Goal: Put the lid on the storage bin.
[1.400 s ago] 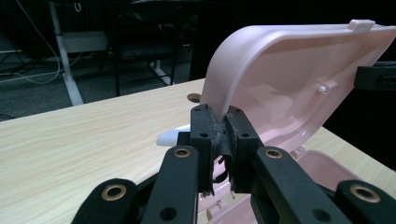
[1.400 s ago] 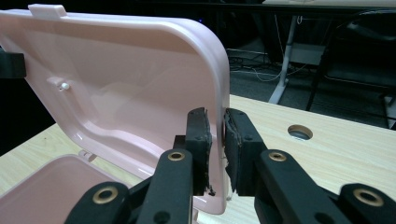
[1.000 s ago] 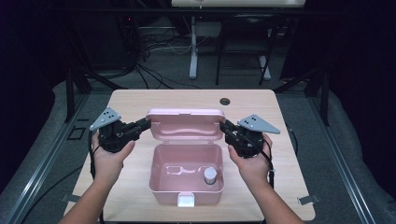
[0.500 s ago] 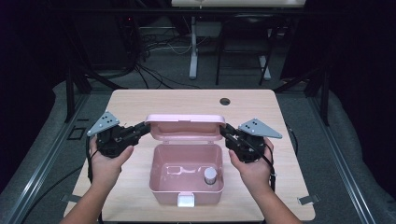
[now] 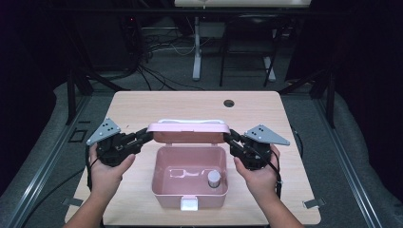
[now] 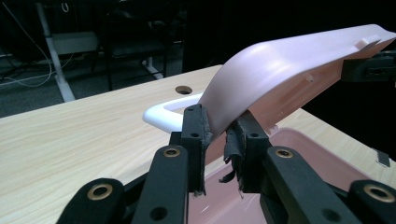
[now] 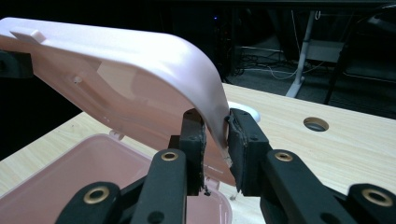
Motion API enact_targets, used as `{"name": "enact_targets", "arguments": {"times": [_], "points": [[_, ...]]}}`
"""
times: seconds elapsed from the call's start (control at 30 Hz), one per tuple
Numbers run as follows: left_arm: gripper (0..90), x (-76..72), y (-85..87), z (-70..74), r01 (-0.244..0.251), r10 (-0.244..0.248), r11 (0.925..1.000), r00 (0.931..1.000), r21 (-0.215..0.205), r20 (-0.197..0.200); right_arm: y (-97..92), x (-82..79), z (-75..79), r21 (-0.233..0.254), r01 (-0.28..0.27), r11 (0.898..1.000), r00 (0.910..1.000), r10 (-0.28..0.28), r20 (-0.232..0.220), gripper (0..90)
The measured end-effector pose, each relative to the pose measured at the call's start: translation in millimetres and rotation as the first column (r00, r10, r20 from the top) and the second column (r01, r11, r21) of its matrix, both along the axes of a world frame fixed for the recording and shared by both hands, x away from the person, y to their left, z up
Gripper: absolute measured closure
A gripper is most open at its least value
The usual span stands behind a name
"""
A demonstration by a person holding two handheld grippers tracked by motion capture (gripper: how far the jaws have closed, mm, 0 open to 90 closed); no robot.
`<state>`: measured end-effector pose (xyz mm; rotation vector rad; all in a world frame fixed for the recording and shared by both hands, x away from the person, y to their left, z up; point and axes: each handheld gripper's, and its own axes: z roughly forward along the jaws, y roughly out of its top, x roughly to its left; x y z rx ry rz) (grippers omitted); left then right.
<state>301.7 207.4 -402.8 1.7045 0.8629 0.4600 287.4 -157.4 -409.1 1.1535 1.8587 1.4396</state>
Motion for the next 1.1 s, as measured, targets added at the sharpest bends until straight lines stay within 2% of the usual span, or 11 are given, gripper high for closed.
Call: {"name": "enact_targets", "arguments": {"times": [0.2,0.33,0.43,0.53,0.63,0.83,1.0,1.1], "points": [[75.9,-5.5,0.3,-0.8,0.007,-0.007,0.9999,1.0000,0.011,-0.003,-1.0,-4.0,-1.7,0.005,-0.015,1.000,0.9999,0.015,0.000,74.5],[72.6,-9.3,-1.1,-0.5,0.012,-0.012,0.9999,0.9999,-0.001,-0.006,-2.6,-6.0,-3.3,0.010,-0.025,1.000,0.9997,0.025,-0.005,73.8],[72.0,-12.1,-1.6,0.3,0.012,-0.012,0.9999,0.9999,0.008,-0.007,-3.4,-7.0,-4.5,-0.001,-0.034,0.999,0.9993,0.034,-0.015,72.4],[71.9,-12.9,-1.3,0.7,0.011,-0.011,0.9998,0.9999,0.013,-0.013,-5.3,-7.6,-5.7,0.010,-0.045,0.999,0.9985,0.046,-0.029,71.8],[70.6,-13.2,-1.4,1.0,0.012,-0.012,0.9999,0.9999,-0.003,-0.008,-6.6,-8.4,-6.1,0.020,-0.053,0.998,0.9978,0.054,-0.039,70.7],[69.2,-15.8,-1.8,1.8,0.014,-0.014,0.9999,0.9999,0.003,-0.008,-4.0,-14.0,-6.5,-0.018,-0.053,0.998,0.9982,0.052,-0.030,68.8],[68.7,-18.3,-1.3,1.8,0.020,-0.020,0.9997,0.9997,0.015,-0.017,-5.7,-16.6,-7.4,-0.023,-0.068,0.997,0.9967,0.067,-0.044,66.7],[67.7,-19.3,-1.1,2.0,0.022,-0.022,0.9997,0.9996,0.007,-0.015,-6.4,-19.0,-9.3,-0.030,-0.077,0.997,0.9959,0.076,-0.050,65.4]]}}
